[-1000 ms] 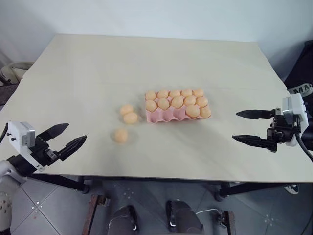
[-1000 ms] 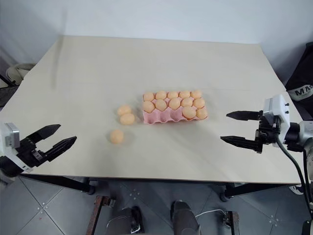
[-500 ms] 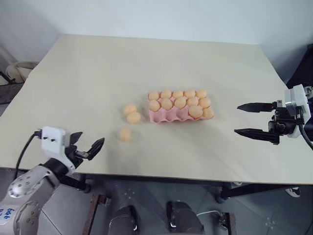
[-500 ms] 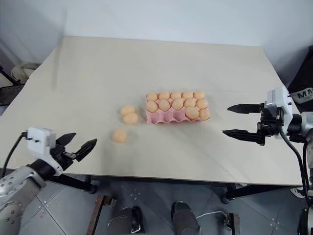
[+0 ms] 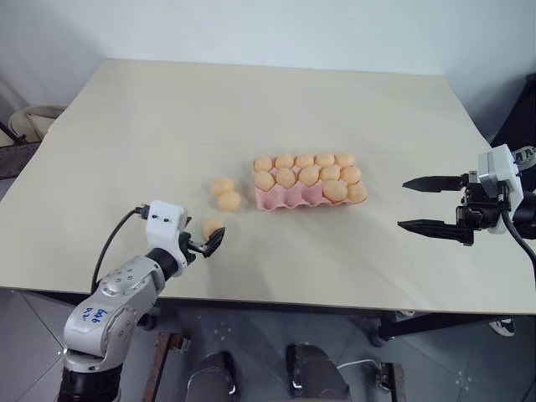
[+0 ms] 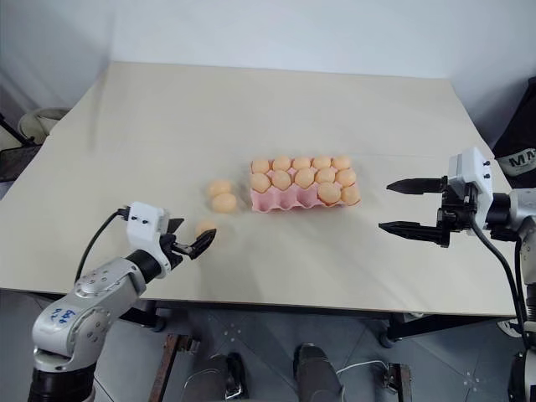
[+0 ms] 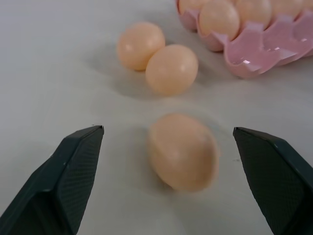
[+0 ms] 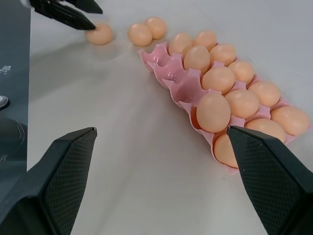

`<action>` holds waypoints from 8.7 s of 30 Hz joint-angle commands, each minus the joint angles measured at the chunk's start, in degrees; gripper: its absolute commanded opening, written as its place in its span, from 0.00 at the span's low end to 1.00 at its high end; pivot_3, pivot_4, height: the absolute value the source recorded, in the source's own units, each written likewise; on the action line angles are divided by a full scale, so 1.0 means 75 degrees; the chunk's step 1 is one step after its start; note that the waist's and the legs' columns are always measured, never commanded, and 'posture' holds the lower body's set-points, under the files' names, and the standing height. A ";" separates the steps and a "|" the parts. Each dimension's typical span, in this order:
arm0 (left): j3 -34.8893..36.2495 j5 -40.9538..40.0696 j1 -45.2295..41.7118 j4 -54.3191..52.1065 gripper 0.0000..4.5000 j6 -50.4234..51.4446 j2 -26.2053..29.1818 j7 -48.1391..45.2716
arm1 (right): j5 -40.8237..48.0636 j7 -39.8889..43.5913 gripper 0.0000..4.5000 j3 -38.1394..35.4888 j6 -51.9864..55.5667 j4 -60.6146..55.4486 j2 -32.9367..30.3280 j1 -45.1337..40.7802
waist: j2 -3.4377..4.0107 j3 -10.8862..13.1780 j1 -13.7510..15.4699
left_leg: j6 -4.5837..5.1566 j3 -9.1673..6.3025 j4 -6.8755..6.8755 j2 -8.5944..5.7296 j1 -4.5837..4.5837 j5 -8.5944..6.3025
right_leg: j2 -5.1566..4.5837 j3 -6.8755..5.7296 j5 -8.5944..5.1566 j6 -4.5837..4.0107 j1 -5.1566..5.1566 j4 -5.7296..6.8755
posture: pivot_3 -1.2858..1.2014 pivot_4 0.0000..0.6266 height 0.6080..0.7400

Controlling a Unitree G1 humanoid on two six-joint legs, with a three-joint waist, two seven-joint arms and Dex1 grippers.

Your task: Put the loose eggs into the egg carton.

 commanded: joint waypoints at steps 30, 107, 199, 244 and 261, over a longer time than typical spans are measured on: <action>-0.0957 0.0655 -0.2850 0.1121 0.42 -0.1513 -0.0224 -0.2307 | 0.0244 -0.0670 1.00 -0.0780 0.0220 -0.0871 -0.0180 0.0837 | 0.0006 0.0003 0.0249 | 0.0014 0.0002 -0.0004 -0.0022 -0.0011 0.0002 | 0.0001 -0.0041 0.0009 0.0016 -0.0001 -0.0012 | 0.52 0.24 1.00; -0.1276 0.4218 -0.2987 0.0812 0.99 -0.0083 -0.4216 0.1134 | 0.1065 0.0289 1.00 -0.1135 -0.0210 -0.0040 -0.0013 0.0367 | 0.0034 0.0015 0.0420 | 0.0134 0.0012 0.0029 -0.0040 -0.0037 -0.0020 | 0.0009 -0.0025 0.0104 0.0189 0.0025 -0.0095 | 0.52 0.24 1.00; -0.0641 0.3743 -0.2568 0.1687 0.85 0.0315 -0.4552 0.1906 | 0.0445 -0.0231 1.00 -0.0653 0.0040 0.0172 0.0132 0.0082 | 0.0039 0.0012 0.0413 | 0.0108 0.0016 0.0035 -0.0044 -0.0037 -0.0039 | 0.0001 -0.0024 0.0105 0.0190 0.0026 -0.0102 | 0.52 0.24 1.00; -0.2098 0.3004 -0.4230 0.3761 0.33 -0.1135 -0.4097 -0.0477 | 0.0602 -0.0815 1.00 -0.1062 0.0236 -0.0558 0.0062 0.0729 | 0.0042 0.0011 0.0420 | 0.0100 0.0021 0.0034 -0.0046 -0.0038 -0.0037 | 0.0002 -0.0023 0.0106 0.0191 0.0024 -0.0105 | 0.52 0.24 1.00; -0.2306 0.3105 -0.4885 0.5443 0.83 -0.1893 -0.4068 -0.0993 | 0.0756 -0.1156 1.00 -0.1586 0.0469 -0.1127 -0.0020 0.1371 | 0.0044 0.0011 0.0419 | 0.0123 0.0020 0.0027 -0.0046 -0.0039 -0.0027 | 0.0003 -0.0024 0.0105 0.0191 0.0021 -0.0112 | 0.52 0.24 1.00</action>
